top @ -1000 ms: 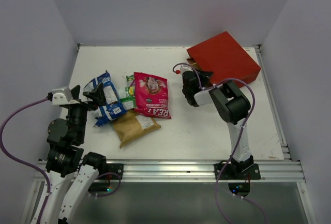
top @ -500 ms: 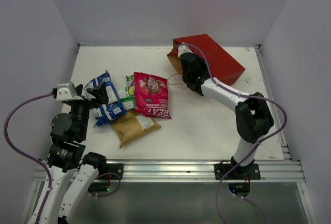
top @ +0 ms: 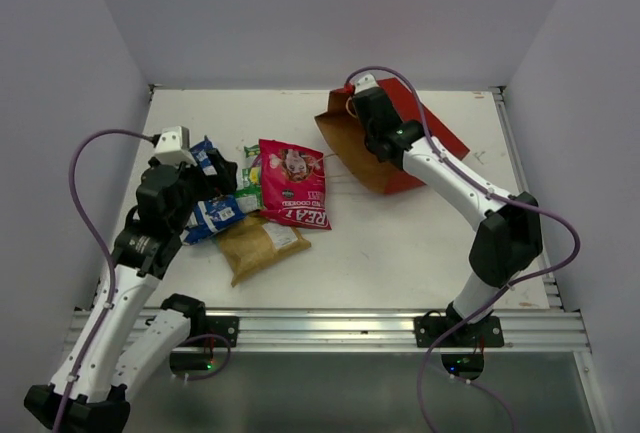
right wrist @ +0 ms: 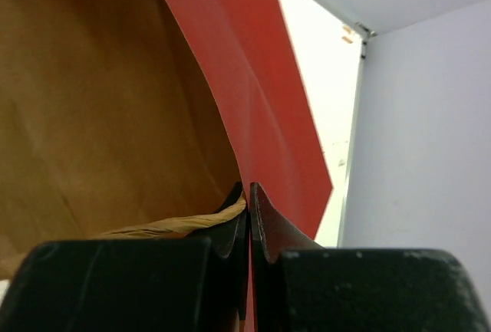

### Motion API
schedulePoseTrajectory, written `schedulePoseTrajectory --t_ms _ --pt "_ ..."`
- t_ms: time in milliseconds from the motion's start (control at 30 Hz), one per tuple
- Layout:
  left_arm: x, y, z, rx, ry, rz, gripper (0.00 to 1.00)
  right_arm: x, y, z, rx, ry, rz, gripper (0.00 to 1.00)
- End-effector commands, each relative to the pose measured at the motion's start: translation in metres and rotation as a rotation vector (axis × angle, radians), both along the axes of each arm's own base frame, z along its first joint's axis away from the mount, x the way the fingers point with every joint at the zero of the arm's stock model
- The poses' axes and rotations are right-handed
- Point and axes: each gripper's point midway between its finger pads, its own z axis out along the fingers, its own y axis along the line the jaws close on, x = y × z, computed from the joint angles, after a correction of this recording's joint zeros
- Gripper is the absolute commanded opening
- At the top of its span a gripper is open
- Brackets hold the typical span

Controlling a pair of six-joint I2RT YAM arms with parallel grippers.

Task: Place the snacks into the paper bag
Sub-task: Adjust the paper bag at the center of the board.

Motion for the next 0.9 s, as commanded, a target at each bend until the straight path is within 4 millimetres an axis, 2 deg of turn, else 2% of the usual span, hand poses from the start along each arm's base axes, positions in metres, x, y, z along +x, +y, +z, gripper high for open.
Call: schedulePoseTrajectory --t_ms 0,167,200,267,400,433,567,733,867 --pt "-0.002 -0.024 -0.004 -0.07 0.069 -0.098 1.0 -0.014 0.001 0.014 0.12 0.023 -0.011 0.0" --pt "0.007 -0.046 -0.027 -0.09 0.205 -0.179 1.0 -0.021 0.001 0.019 0.208 0.052 -0.027 0.0" --pt "0.008 -0.049 -0.03 -0.095 0.224 -0.188 1.0 -0.02 0.001 0.027 0.238 0.04 -0.027 0.0" --pt "0.011 -0.055 -0.04 -0.115 0.266 -0.206 1.0 -0.021 0.006 0.03 0.293 0.043 -0.017 0.0" --pt "0.013 -0.066 -0.057 -0.163 0.323 -0.228 1.0 -0.022 0.0 0.04 0.425 0.052 -0.053 0.0" --pt "0.013 -0.067 -0.059 -0.172 0.33 -0.232 1.0 -0.024 0.006 0.04 0.468 0.073 -0.027 0.0" --pt "0.015 -0.071 -0.062 -0.188 0.344 -0.241 1.0 -0.026 0.007 0.045 0.595 0.113 -0.017 0.0" --pt "0.016 -0.07 -0.059 -0.177 0.352 -0.237 1.0 -0.024 -0.004 0.052 0.682 0.12 -0.057 0.0" --pt "0.013 -0.067 -0.066 -0.155 0.38 -0.227 1.0 -0.025 -0.008 0.051 0.729 0.149 -0.091 0.0"
